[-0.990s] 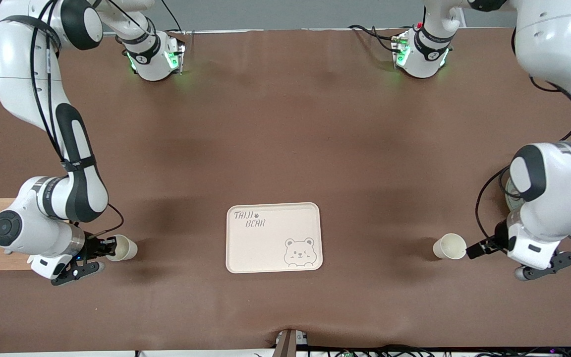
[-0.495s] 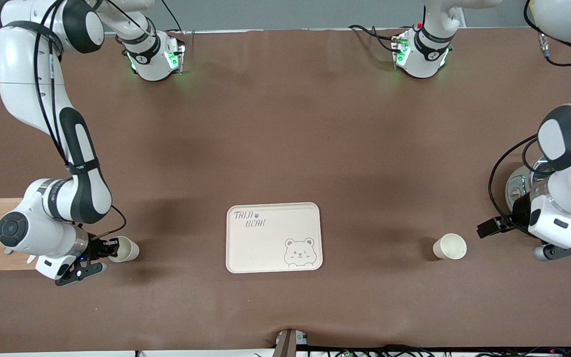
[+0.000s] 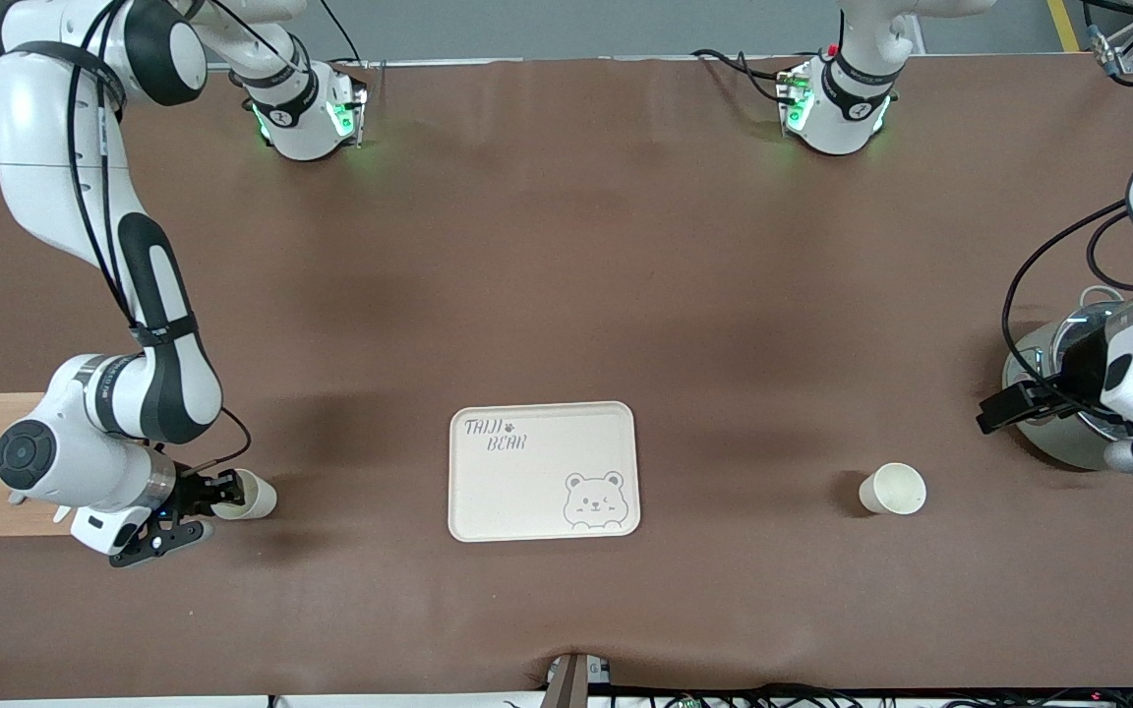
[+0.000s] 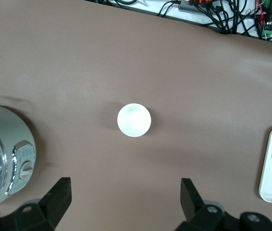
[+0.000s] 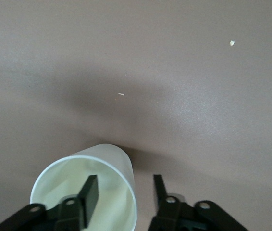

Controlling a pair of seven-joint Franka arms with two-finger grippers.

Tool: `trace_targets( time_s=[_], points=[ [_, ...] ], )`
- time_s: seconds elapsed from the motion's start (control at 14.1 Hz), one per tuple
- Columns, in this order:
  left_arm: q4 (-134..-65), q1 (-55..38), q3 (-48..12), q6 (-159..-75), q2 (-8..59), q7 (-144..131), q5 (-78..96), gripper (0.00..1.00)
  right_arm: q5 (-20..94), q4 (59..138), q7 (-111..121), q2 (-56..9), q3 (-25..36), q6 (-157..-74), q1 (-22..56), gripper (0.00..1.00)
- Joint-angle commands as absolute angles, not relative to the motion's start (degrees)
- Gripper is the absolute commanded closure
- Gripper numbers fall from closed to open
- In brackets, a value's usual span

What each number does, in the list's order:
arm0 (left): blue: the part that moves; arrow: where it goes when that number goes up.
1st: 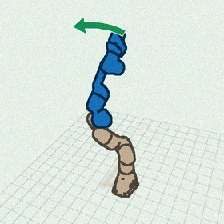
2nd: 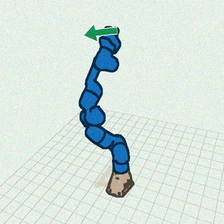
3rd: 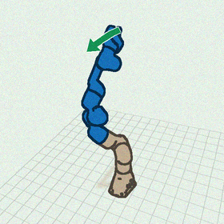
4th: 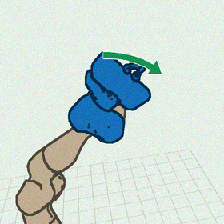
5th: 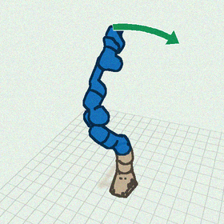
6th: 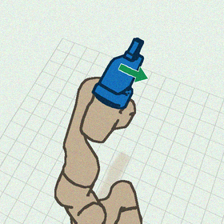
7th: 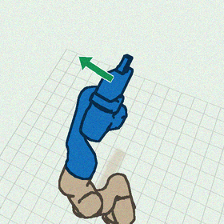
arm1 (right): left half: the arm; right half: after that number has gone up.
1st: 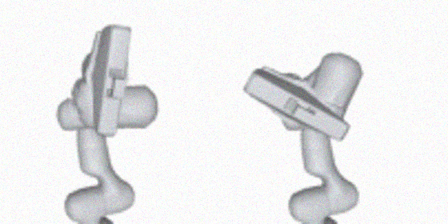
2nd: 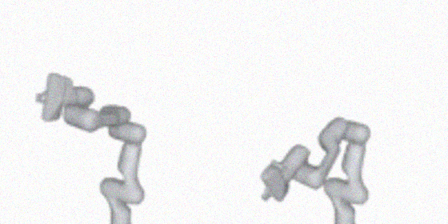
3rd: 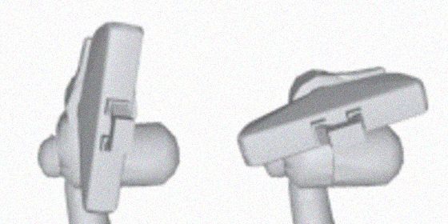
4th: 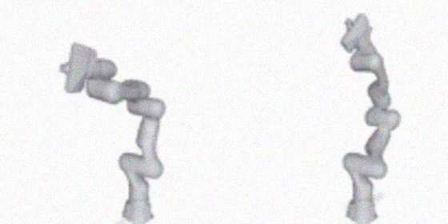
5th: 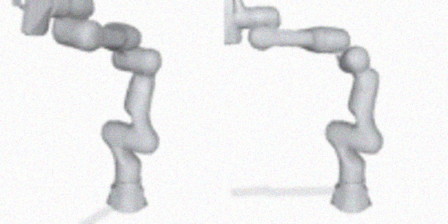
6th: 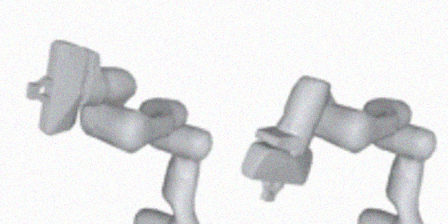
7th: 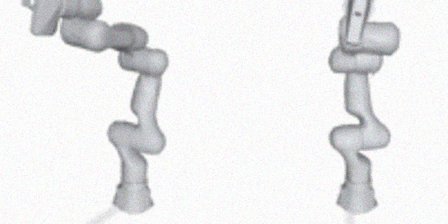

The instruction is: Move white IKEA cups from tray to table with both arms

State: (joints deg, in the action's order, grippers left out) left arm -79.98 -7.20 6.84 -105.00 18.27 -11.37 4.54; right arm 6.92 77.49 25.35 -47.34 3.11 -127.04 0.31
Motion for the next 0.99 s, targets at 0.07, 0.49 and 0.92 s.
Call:
trace_targets(
  time_s=[0.07,0.49,0.92],
  points=[
    [-78.93,-6.86,6.86,-101.00,15.56,-10.37,4.57,0.00,7.82,76.21,23.13,-45.71,2.29,-124.91,0.17,0.00],
    [-75.24,-6.85,6.94,-96.50,15.56,-10.37,3.87,0.00,7.12,68.56,13.45,-41.85,2.46,-103.30,1.23,0.00],
    [-73.65,-6.42,6.77,-96.24,15.29,-10.20,3.96,0.00,6.68,68.91,5.91,-26.05,2.64,-86.87,1.14,0.00]
  ],
)
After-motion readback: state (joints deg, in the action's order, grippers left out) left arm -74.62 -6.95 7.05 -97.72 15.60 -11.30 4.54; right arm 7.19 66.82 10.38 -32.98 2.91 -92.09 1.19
